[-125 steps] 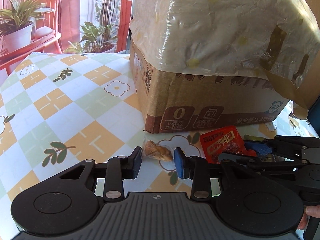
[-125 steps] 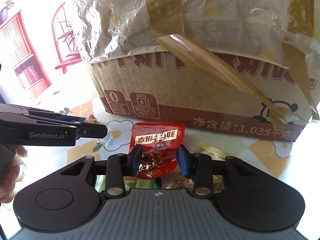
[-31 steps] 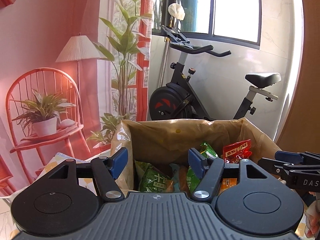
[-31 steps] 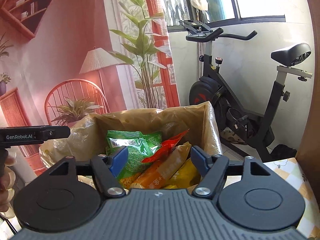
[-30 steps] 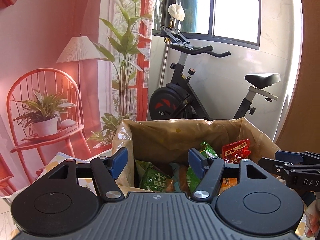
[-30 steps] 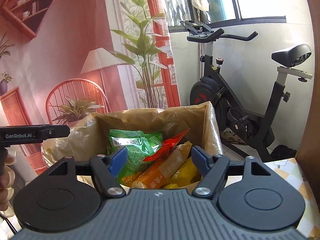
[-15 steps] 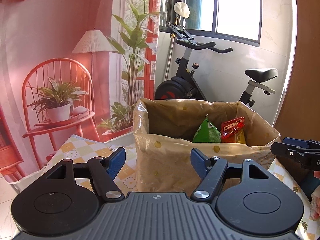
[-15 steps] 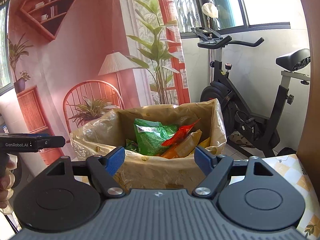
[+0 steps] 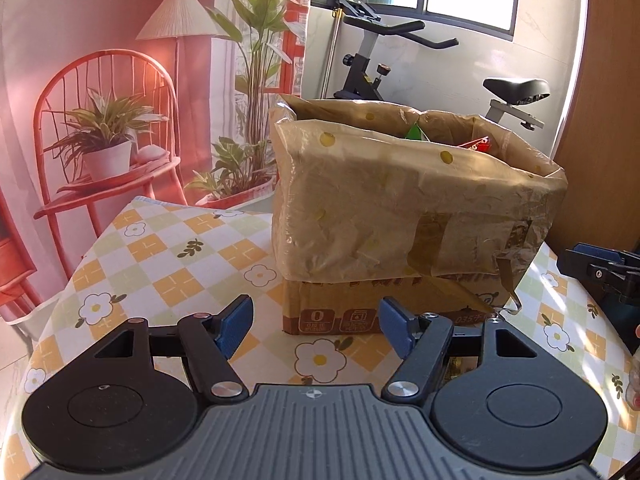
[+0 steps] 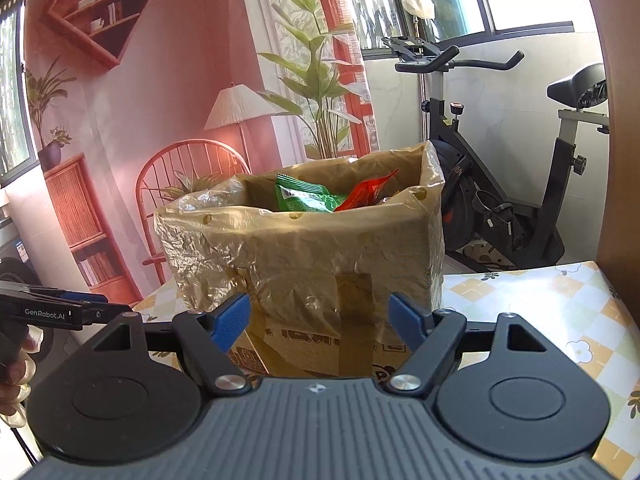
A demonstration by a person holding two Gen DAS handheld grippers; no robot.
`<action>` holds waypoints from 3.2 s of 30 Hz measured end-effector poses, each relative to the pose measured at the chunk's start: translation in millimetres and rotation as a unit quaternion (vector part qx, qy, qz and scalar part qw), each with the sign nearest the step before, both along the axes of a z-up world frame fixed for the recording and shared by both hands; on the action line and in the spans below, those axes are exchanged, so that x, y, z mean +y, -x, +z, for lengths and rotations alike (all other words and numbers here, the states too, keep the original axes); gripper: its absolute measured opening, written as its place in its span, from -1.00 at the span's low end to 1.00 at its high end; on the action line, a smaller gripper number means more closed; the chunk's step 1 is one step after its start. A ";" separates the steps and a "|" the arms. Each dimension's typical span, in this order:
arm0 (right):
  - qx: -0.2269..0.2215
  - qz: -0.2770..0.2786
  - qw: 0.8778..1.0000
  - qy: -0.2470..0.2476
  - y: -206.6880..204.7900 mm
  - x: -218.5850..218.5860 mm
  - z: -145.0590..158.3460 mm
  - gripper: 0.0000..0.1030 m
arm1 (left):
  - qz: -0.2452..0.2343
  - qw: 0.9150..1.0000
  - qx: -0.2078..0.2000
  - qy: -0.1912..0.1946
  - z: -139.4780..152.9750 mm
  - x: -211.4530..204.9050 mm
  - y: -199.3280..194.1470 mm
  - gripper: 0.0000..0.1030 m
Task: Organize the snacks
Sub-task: 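Withdraw both open tools from the box and lower them to the table, then grasp the clear red-filled packet with right tool while left tool grasps gold packet, then lift both held packets and carry them over the box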
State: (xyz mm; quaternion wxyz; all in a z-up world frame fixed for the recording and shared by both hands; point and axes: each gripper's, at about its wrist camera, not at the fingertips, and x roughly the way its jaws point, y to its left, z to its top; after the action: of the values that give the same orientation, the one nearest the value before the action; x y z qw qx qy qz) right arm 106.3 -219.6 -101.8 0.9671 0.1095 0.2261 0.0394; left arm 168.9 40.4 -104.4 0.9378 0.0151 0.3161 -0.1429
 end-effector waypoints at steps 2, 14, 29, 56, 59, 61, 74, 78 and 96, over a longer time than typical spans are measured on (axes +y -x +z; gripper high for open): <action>0.016 -0.006 1.000 -0.005 0.7 1.2 -13.4 0.53 | -0.008 1.000 0.004 -0.004 -7.7 -6.0 -1.9 0.37; 0.168 -0.035 0.985 -0.009 -24.3 14.2 -103.1 0.50 | -0.036 0.998 0.050 0.019 -67.9 -0.5 -19.0 0.25; 0.188 -0.049 0.976 0.099 -11.5 33.2 -118.1 0.58 | -0.052 0.996 0.074 0.018 -91.5 -6.0 -25.8 0.25; 0.112 -0.043 0.989 0.084 9.3 4.1 -113.0 -0.22 | -0.148 0.981 0.123 -0.032 -129.1 -136.4 -34.5 0.32; 0.101 -0.047 0.991 0.075 13.1 2.0 -112.3 -0.22 | -0.143 0.982 0.112 -0.047 -134.3 -144.9 -34.9 0.32; 0.094 -0.048 0.992 0.071 15.2 2.0 -111.7 -0.22 | -0.133 0.983 0.109 -0.057 -138.4 -148.6 -37.5 0.32; 0.081 -0.040 0.994 0.058 18.0 0.4 -111.9 -0.22 | -0.118 0.986 0.082 -0.089 -134.8 -160.7 -25.6 -0.12; 0.083 -0.038 0.994 0.057 17.2 0.3 -112.3 -0.22 | -0.115 0.988 0.076 -0.064 -125.8 -155.8 -20.8 -0.13; 0.081 -0.033 0.994 0.057 20.7 1.3 -107.5 -0.22 | -0.030 0.999 0.036 -0.003 -68.5 -66.6 0.4 -0.13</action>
State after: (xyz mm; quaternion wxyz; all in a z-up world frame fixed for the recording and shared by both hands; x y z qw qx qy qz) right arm 85.6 -218.3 -209.3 0.9510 0.0639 0.3022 -0.0144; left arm 168.6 -26.2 -172.9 0.9210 0.0226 0.3495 -0.1706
